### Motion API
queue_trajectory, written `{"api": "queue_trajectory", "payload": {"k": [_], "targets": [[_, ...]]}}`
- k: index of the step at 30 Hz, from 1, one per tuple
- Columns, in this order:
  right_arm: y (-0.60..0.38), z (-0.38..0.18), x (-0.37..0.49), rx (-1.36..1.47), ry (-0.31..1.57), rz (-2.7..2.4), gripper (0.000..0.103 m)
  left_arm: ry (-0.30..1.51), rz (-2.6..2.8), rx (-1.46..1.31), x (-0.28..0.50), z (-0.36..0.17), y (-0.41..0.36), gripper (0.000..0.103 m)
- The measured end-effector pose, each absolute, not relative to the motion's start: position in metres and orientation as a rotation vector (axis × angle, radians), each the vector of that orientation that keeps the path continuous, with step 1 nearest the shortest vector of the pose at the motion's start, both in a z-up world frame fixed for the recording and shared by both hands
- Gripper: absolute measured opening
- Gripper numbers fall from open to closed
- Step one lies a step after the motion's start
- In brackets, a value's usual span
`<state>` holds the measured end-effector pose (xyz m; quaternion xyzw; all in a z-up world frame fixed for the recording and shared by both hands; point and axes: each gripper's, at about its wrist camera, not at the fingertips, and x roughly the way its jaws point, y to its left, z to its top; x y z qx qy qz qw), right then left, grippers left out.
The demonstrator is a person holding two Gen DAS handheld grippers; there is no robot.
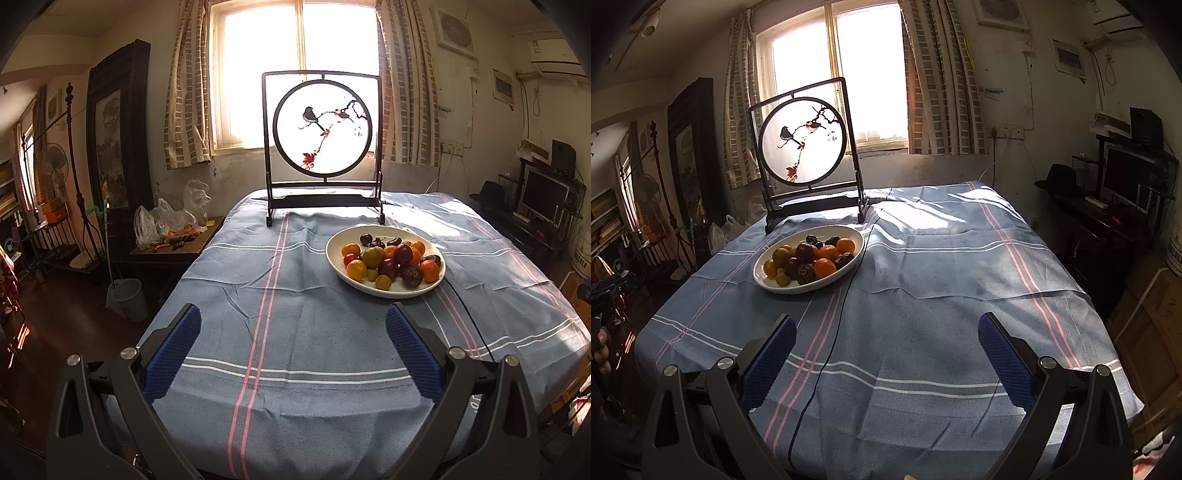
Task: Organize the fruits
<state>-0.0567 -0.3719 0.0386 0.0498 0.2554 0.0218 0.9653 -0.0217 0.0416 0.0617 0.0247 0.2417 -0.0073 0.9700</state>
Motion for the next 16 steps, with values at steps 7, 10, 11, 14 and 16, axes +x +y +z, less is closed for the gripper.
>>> {"api": "queue_trajectory", "payload": {"k": [7, 10, 11, 14, 16], "targets": [[-0.3732, 0.0363, -0.0567, 0.109, 0.523, 0.043, 0.099, 0.504, -0.04, 0.066, -0.0212, 0.0607, 0.0381, 0.098], [-0.373, 0.036, -0.0565, 0.107, 0.525, 0.043, 0.099, 0.511, -0.04, 0.061, -0.0199, 0.059, 0.0384, 0.098], [-0.3728, 0.0362, -0.0568, 0.106, 0.525, 0.043, 0.099, 0.512, -0.041, 0.056, -0.0201, 0.0589, 0.0393, 0.098], [-0.3739, 0.0376, -0.0565, 0.1, 0.521, 0.037, 0.099, 0.513, -0.033, 0.053, -0.0186, 0.0591, 0.042, 0.098], [-0.3757, 0.039, -0.0568, 0.102, 0.519, 0.033, 0.099, 0.518, -0.031, 0.051, -0.0176, 0.0591, 0.0433, 0.098]]}}
